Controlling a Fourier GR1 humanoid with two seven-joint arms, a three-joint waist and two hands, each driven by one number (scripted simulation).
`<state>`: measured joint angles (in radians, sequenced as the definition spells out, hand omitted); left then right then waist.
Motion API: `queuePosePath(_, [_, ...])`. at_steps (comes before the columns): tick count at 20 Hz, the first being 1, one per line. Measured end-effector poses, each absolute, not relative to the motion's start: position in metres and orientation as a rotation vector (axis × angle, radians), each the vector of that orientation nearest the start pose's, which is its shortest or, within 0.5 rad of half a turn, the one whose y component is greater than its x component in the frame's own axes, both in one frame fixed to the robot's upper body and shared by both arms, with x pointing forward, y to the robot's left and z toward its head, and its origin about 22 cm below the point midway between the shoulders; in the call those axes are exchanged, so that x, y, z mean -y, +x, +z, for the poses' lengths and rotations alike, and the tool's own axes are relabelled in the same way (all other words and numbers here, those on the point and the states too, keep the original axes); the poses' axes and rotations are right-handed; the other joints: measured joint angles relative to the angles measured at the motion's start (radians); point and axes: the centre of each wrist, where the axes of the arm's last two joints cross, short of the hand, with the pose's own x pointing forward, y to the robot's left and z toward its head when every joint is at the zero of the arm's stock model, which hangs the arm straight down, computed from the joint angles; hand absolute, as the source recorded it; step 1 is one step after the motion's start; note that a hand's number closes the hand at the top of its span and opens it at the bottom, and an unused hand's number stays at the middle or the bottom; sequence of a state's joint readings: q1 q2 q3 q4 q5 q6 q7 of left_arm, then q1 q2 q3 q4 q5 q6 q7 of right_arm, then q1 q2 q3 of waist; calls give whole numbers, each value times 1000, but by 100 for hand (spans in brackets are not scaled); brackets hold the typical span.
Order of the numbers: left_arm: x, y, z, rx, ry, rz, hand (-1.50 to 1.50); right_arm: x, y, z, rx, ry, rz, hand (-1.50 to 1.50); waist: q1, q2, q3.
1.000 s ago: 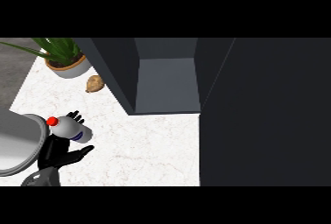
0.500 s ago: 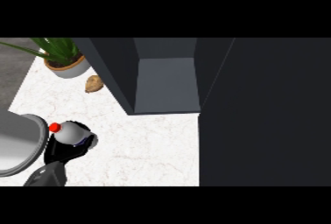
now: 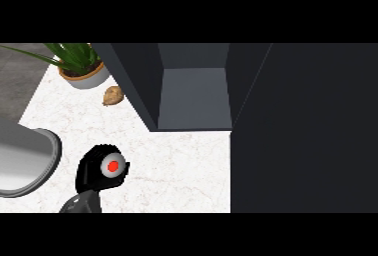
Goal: Pick up the bottled water, place it into the cabinet and close the cabinet
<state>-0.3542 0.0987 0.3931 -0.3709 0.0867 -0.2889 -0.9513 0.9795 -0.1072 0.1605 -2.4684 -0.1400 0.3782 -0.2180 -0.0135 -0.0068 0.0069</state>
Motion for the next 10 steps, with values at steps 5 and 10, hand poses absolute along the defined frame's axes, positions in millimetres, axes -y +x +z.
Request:
queuePosePath(5, [-263, 240, -166, 1719, -119, 330, 150, 251, 34, 101, 1778, 193, 124, -150, 5, -5, 3])
queuePosePath(10, [-235, 248, -164, 1705, -196, 335, 150, 249, 36, 100, 1774, 198, 117, -150, 3, -3, -1])
